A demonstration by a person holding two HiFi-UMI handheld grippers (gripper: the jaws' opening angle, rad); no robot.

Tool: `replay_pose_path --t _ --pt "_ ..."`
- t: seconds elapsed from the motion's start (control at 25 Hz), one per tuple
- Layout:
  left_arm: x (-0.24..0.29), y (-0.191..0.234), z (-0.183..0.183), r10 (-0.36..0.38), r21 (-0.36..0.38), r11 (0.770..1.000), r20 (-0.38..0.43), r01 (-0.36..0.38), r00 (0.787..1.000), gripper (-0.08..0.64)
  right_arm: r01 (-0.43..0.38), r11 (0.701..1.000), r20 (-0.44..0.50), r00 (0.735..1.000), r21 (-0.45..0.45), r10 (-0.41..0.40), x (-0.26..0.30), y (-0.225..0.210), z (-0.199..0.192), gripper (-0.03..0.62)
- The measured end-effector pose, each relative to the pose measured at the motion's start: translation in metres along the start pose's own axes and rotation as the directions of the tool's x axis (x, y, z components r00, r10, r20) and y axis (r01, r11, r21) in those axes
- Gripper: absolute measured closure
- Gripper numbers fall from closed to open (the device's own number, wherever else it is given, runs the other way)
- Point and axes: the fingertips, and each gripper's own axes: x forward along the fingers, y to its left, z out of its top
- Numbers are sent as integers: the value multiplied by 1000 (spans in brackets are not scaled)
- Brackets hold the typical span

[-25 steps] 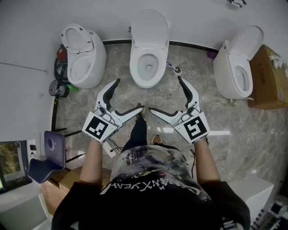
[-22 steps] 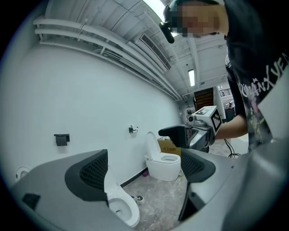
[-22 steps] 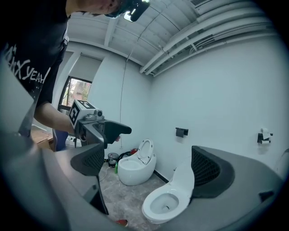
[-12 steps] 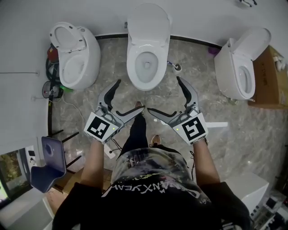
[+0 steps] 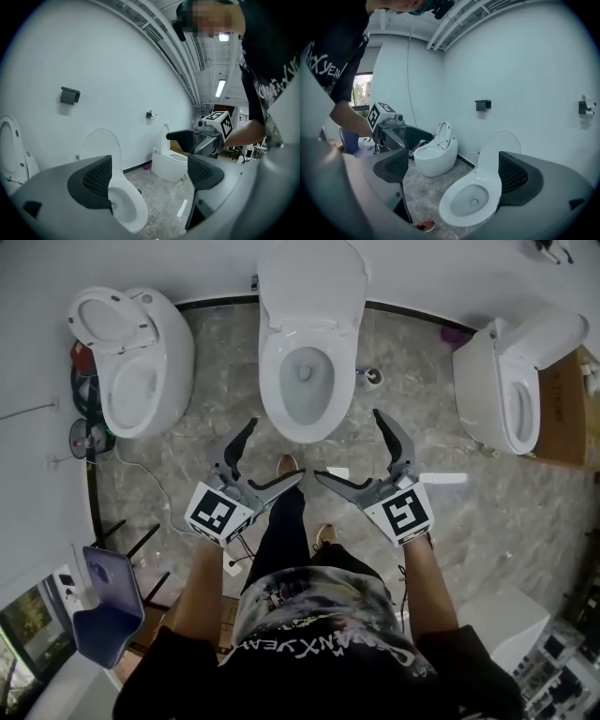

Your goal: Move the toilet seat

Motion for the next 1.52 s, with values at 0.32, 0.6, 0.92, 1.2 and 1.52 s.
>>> replay_pose_path --t 0.32,0.6,0.92,1.2,1.52 --pt "59 83 -91 -13 -170 985 -89 -2 996 72 64 982 -147 988 178 -38 84 -53 -86 9" --pt "98 127 -184 68 -442 890 -121 -115 990 72 160 909 -219 973 386 -78 120 -101 -209 9" --pt "120 166 -296 225 -629 730 -150 -268 963 72 227 801 -258 962 554 -93 153 -130 -334 10" --pt "132 195 -374 297 -715 615 -181 -333 938 72 279 638 -270 956 718 -114 165 -149 -427 30" --pt "149 205 -432 272 -718 594 -246 -363 930 72 252 537 -242 966 805 -91 186 -151 -471 49"
